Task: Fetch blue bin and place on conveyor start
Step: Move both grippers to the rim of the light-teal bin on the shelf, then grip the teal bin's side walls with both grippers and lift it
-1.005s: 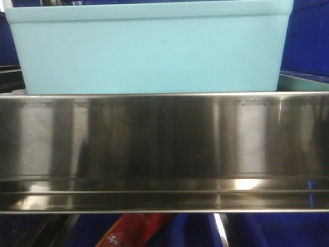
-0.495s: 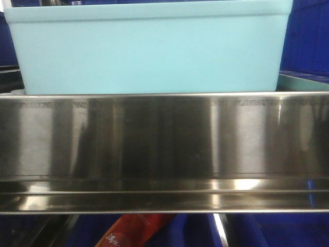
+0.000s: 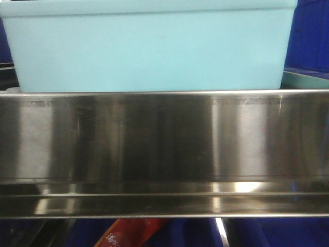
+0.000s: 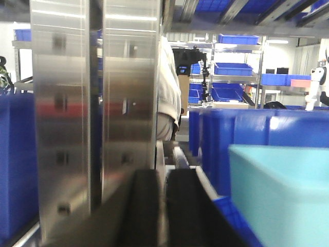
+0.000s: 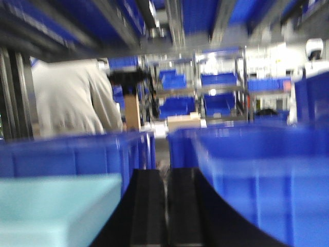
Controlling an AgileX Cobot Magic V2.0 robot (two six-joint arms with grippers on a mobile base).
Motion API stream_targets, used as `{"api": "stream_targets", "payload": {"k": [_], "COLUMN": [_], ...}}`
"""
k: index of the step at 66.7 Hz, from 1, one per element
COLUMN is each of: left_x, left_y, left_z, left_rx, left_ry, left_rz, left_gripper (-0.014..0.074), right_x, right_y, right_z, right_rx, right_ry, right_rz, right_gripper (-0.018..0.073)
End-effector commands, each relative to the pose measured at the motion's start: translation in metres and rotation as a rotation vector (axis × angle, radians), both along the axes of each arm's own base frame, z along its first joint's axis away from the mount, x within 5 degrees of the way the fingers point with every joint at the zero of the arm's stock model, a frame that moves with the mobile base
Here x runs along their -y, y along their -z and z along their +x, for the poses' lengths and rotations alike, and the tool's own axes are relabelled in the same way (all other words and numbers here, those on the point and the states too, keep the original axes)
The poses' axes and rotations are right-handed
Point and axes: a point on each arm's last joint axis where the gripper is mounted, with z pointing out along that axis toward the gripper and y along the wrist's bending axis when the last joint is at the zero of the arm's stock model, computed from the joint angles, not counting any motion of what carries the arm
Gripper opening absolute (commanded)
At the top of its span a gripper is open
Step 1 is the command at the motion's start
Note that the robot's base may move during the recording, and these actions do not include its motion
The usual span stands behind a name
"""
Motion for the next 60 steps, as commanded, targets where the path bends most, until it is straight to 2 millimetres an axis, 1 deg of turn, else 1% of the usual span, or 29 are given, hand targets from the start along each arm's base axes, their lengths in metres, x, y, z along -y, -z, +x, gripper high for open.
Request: {"api": "stream_targets", "payload": {"k": [1,4,6,9,12,13,18,23,27,31,34,39,41,44,50,55,58,60], "left_x": [0.000,0.000,0.000,0.000,0.000,0.000,0.000,0.002,0.007,0.014,0.020,0.034,0.039,0.052,0.074,0.092,0.100,0.103], "left_y": [-0.022,-0.032,-0.038,-0.050,-0.057,-0.059,-0.069,-0.083,-0.096,-0.109,-0.114,-0.124,-0.126,-0.128,-0.135,-0.139,-0.142,-0.143], "left_z": [-0.002,-0.001,0.002,0.004,0.007,0.008,0.016,0.023,0.029,0.039,0.045,0.065,0.069,0.085,0.107,0.134,0.150,0.158], "left_rx": [-0.084,-0.091,-0.088,-0.061,-0.062,-0.063,-0.107,-0.157,-0.173,-0.212,-0.246,-0.344,-0.367,-0.429,-0.503,-0.587,-0.642,-0.670], "left_ry": [-0.002,-0.003,-0.002,-0.001,-0.002,-0.002,-0.001,0.037,0.111,0.188,0.239,0.334,0.367,0.419,0.489,0.504,0.491,0.477], "left_rz": [0.009,0.009,0.009,0.007,0.010,0.010,0.006,0.020,0.034,0.047,0.059,0.085,0.094,0.116,0.146,0.126,0.099,0.094], "left_gripper": [0.0221,0.0302,0.0359,0.0420,0.0455,0.0463,0.0475,0.0475,0.0475,0.0473,0.0474,0.0474,0.0474,0.0474,0.0474,0.0474,0.0474,0.0474], "right_x": [-0.001,-0.001,-0.001,0.000,0.000,0.000,0.000,-0.001,-0.003,-0.008,-0.011,-0.021,-0.025,-0.032,-0.045,-0.052,-0.057,-0.059], "right_y": [-0.026,-0.035,-0.038,-0.041,-0.042,-0.042,-0.045,-0.057,-0.068,-0.075,-0.081,-0.086,-0.089,-0.089,-0.096,-0.097,-0.100,-0.106], "right_z": [-0.002,0.003,0.006,0.014,0.022,0.025,0.034,0.042,0.051,0.063,0.070,0.088,0.094,0.107,0.128,0.150,0.163,0.169], "right_rx": [-0.027,-0.042,-0.054,-0.079,-0.098,-0.109,-0.151,-0.185,-0.213,-0.259,-0.295,-0.372,-0.393,-0.441,-0.535,-0.644,-0.714,-0.743], "right_ry": [-0.009,-0.010,-0.010,-0.010,-0.008,-0.007,-0.011,-0.025,-0.056,-0.102,-0.138,-0.211,-0.237,-0.276,-0.329,-0.345,-0.350,-0.352], "right_rz": [-0.001,-0.001,-0.001,0.001,0.000,-0.001,0.000,-0.025,-0.068,-0.085,-0.093,-0.110,-0.116,-0.129,-0.152,-0.149,-0.140,-0.136], "right_gripper": [0.0180,0.0306,0.0374,0.0480,0.0568,0.0580,0.0569,0.0569,0.0569,0.0569,0.0569,0.0569,0.0569,0.0569,0.0569,0.0569,0.0569,0.0569]}}
